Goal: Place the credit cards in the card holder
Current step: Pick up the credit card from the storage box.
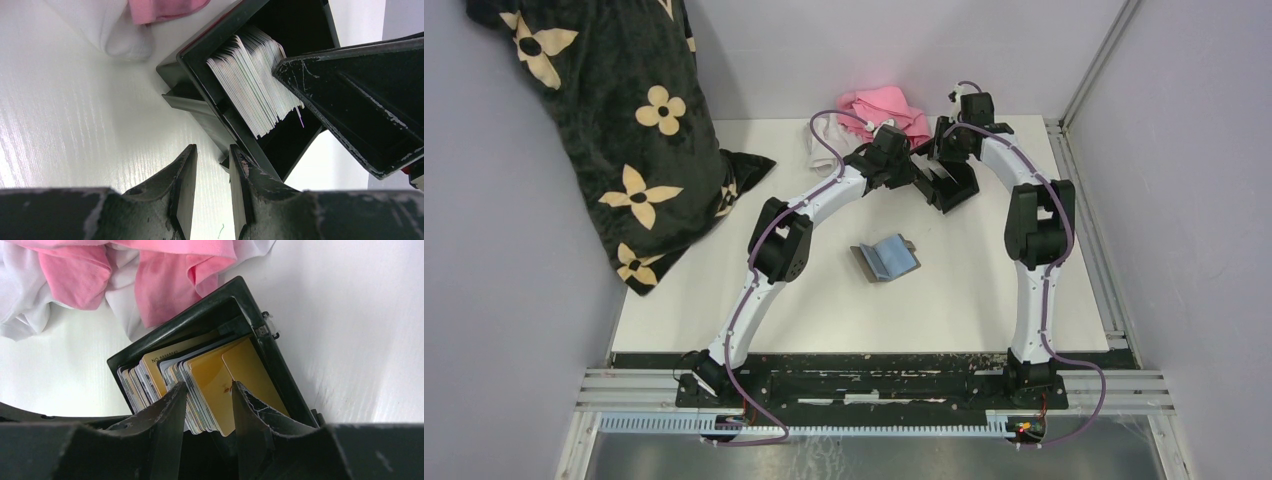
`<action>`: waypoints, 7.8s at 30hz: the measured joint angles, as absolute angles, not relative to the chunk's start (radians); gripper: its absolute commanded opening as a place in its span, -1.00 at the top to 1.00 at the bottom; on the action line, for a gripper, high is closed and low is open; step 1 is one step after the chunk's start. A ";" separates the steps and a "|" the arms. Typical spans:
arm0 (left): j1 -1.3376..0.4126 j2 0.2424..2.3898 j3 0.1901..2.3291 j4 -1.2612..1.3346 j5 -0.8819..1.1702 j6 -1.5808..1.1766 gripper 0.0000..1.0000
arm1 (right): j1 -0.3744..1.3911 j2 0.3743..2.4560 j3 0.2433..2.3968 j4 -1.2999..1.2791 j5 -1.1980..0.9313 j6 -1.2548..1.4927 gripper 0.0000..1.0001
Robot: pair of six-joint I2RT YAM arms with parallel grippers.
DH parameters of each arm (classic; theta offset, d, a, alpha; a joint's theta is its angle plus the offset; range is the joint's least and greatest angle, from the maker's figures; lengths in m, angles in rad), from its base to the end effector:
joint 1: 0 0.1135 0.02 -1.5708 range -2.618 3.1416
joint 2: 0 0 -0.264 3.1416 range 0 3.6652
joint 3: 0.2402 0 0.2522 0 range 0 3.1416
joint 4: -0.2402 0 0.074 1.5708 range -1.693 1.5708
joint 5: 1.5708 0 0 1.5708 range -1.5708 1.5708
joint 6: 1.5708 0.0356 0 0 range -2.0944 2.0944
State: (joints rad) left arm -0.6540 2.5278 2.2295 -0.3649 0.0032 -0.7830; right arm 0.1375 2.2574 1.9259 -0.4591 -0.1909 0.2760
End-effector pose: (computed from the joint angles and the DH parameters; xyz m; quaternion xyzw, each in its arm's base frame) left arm 0.4555 -0.3493 0.1834 -0.0572 0.8970 -0.2897 0.3291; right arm 0.5094 0.0773 0.2172 0.0276 0.9210 0.1640 0.3524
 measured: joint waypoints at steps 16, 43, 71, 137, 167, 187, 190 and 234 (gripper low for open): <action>-0.657 2.528 2.236 -0.367 0.002 -0.783 0.25 | 0.133 2.257 1.917 -0.432 -0.241 0.291 0.76; -0.664 2.528 2.244 -0.373 0.001 -0.783 0.25 | 0.129 2.190 1.855 -0.427 -0.232 0.292 0.90; -0.666 2.526 2.208 -0.356 -0.004 -0.782 0.26 | 0.138 2.075 1.798 -0.439 -0.171 0.286 0.98; -0.669 1.439 0.978 0.202 0.429 -0.580 -0.02 | 0.356 0.925 0.937 -0.469 -0.411 0.474 0.98; -0.606 1.481 1.045 0.092 0.905 -0.511 -0.08 | 0.356 0.871 0.768 -0.236 -0.680 0.689 0.98; -0.541 1.500 1.065 -0.023 1.037 -0.429 -0.08 | 0.356 0.994 0.744 -0.052 -0.734 0.776 0.98; -0.541 1.518 1.089 -0.075 1.051 -0.402 -0.08 | 0.356 1.010 0.744 -0.036 -0.738 0.785 0.98; -0.515 1.552 1.105 -0.155 0.835 -0.366 0.94 | 0.358 1.183 0.831 -0.012 -0.694 0.738 0.07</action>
